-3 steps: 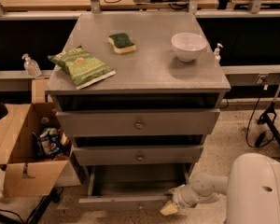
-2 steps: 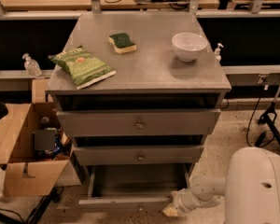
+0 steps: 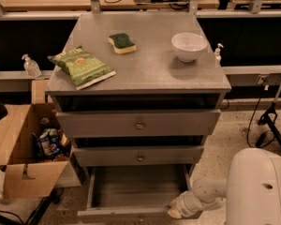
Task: Open bottom drawer
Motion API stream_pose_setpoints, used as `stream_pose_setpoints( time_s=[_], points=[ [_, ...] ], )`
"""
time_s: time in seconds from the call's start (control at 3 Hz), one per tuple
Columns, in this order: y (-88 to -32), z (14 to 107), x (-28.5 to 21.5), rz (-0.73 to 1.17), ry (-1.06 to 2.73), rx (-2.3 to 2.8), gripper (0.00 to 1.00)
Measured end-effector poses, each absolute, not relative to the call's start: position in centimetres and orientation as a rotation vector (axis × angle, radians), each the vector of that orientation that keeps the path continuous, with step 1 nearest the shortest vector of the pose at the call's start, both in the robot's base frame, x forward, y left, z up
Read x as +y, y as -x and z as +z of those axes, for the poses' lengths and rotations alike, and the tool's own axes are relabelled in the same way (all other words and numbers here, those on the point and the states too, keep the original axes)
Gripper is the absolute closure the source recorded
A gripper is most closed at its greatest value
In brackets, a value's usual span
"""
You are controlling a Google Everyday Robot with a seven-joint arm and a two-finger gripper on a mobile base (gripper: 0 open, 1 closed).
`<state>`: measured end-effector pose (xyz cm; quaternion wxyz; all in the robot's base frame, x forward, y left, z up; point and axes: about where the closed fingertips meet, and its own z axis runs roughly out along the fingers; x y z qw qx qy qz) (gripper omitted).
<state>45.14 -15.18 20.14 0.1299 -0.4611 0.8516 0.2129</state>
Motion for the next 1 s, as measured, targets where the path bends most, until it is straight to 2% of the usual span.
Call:
stream_pose_setpoints(
  time_s=[0.33, 1.0],
  points=[
    [-42.94, 19.96, -15.02, 0.631, 1.332, 2.534, 1.0],
    [-42.47, 19.92, -15.0, 0.638, 1.332, 2.547, 1.0]
  ],
)
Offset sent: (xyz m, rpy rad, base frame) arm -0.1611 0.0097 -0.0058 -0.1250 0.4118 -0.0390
